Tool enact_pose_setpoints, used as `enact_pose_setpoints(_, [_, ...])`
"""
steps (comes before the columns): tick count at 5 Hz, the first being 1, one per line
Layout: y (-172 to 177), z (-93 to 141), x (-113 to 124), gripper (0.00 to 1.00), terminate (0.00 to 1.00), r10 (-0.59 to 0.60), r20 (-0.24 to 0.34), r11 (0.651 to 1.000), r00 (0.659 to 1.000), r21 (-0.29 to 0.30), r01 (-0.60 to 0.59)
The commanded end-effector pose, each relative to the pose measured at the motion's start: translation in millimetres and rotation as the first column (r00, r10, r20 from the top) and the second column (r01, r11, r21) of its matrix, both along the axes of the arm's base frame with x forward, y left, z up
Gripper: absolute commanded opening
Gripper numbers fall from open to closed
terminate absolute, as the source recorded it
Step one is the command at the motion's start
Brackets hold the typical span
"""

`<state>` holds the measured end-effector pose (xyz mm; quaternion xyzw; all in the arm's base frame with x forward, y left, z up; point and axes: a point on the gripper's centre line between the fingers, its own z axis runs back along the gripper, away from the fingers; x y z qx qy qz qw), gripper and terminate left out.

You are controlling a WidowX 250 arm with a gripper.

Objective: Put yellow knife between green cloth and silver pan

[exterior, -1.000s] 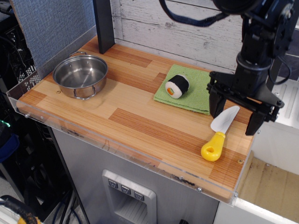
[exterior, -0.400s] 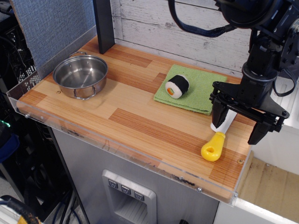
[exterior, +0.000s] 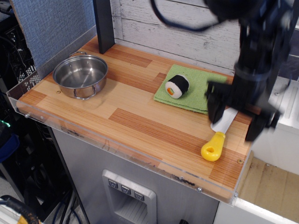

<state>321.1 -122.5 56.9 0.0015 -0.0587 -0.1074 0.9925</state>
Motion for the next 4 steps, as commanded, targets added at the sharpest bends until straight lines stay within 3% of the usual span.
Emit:
enact_pose_setpoints(1, [20, 59, 12, 1.0, 0.0, 0.066, 0.162, 0.996, 0.985, -0.066, -0.056])
enact_pose_setpoints(2, [22, 42, 13, 1.0, 0.0, 0.07, 0.106, 0.996, 0.992, -0.058, -0.064])
enact_pose_setpoints(3, [20, 7, 5, 1.0, 0.0, 0.053, -0.002, 0.998, 0.999, -0.02, -0.053])
enact_pose_setpoints(4, [22, -12, -4, 1.0, 0.0, 0.036, -0.061, 0.999, 0.997, 0.015, -0.035])
